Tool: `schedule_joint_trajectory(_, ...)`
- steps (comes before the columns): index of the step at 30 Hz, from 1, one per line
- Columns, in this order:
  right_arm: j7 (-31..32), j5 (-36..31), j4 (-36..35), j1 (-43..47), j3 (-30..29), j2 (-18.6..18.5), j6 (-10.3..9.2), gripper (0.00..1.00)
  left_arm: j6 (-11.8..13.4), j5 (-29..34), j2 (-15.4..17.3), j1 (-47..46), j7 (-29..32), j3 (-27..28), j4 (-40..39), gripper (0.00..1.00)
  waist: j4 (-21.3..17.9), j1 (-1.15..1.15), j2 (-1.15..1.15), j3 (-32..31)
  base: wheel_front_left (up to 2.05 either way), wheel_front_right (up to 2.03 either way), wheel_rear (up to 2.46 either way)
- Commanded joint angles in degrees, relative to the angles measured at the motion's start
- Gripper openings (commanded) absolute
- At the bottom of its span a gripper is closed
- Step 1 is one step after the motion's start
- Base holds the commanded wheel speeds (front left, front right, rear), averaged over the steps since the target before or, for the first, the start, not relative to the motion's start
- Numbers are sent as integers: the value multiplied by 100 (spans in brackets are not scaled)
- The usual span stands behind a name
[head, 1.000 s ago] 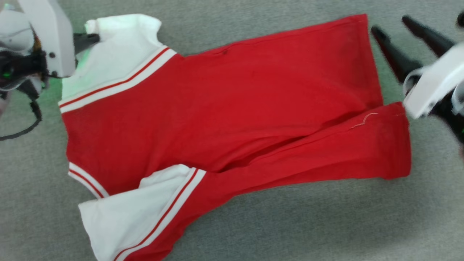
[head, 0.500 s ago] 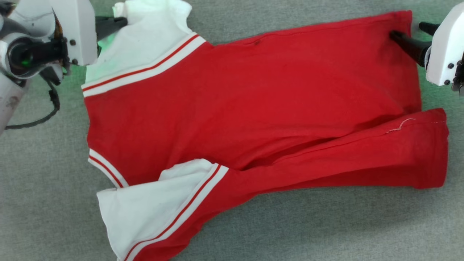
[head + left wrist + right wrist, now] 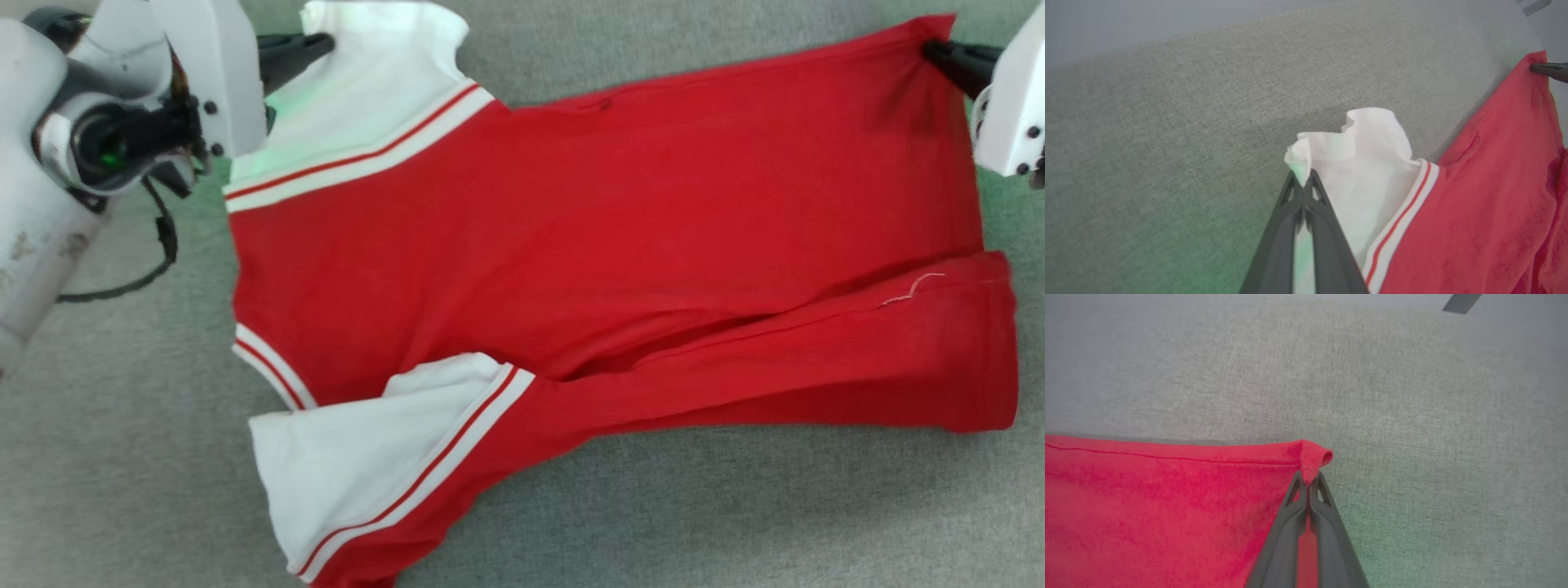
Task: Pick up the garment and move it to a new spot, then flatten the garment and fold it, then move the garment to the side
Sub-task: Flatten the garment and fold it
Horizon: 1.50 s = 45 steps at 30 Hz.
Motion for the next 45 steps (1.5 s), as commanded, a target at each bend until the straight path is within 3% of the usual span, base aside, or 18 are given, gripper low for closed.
schedule_joint_trajectory(1,-116,72,-37,81,30,-61,-6,0,10,-81,-6,104,-135,3,-68,0,132,0,0,-209,0,0,0)
schedule_joint_trajectory(5,-392,268,-254,300,141,-282,-5,0,10,-239,29,292,-588,23,-472,0,302,0,0,-512,0,0,0)
schedule_joint_trajectory(11,-521,615,-828,880,351,-784,-5,0,10,-301,416,778,-1276,-141,-1642,0,568,0,0,-956,0,0,0)
schedule_joint_trajectory(17,-466,966,-1555,1795,293,-1344,-5,0,10,-261,1126,1538,-2079,-348,-2888,0,771,0,0,-1332,0,0,0)
schedule_joint_trajectory(25,-388,1157,-2462,3165,-336,-1880,-6,0,10,-82,2014,2489,-3171,-649,-4230,0,950,0,0,-1482,0,0,0)
schedule_joint_trajectory(30,-353,1149,-2924,3963,-904,-1852,-6,0,10,75,2315,3011,-3783,-791,-4635,0,1016,0,0,-1465,0,0,0)
schedule_joint_trajectory(36,-285,1019,-3260,4745,-1677,-1682,-6,0,10,234,2393,3446,-4168,-887,-4769,0,1075,0,0,-1432,0,0,0)
schedule_joint_trajectory(40,-176,913,-3454,5123,-2044,-1482,-6,0,10,275,2314,3707,-4308,-915,-4700,0,1087,0,0,-1404,0,0,0)
schedule_joint_trajectory(45,-86,548,-3384,5314,-2260,-1238,-6,0,10,406,1978,3906,-4351,-963,-4259,0,1093,0,0,-1364,0,0,0)
